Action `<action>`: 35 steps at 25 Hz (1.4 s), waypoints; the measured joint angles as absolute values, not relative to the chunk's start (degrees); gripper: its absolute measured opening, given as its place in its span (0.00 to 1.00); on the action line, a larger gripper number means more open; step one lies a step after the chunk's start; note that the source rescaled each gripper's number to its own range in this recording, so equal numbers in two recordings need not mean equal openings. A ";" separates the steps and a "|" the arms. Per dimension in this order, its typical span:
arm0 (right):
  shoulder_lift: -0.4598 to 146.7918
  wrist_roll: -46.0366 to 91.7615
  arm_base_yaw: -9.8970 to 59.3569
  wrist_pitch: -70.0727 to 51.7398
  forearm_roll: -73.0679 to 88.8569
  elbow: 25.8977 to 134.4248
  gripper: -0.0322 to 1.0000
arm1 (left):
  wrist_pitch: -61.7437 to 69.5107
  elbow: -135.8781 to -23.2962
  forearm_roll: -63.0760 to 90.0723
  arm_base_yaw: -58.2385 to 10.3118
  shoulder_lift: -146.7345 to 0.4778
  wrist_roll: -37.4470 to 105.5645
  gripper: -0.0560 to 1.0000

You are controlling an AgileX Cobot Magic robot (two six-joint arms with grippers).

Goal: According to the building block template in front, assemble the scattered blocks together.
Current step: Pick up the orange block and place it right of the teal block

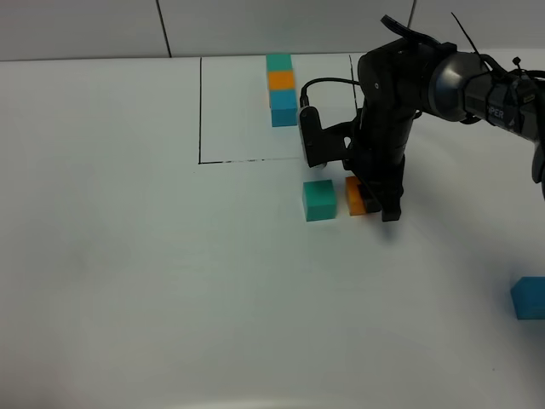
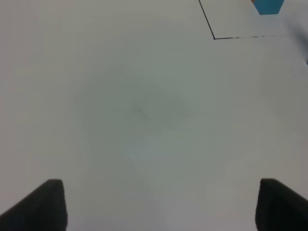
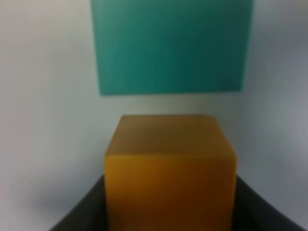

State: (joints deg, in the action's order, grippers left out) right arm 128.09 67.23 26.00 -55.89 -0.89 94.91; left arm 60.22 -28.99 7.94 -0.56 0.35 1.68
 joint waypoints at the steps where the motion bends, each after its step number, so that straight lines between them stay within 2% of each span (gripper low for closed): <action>1: 128.10 67.23 26.00 -55.55 -0.51 94.91 0.05 | 60.22 -28.99 7.94 -0.56 0.35 1.68 0.78; 35: 130.21 67.89 27.80 -55.17 1.85 95.89 0.05 | 60.22 -28.99 7.94 -0.56 0.35 1.68 0.78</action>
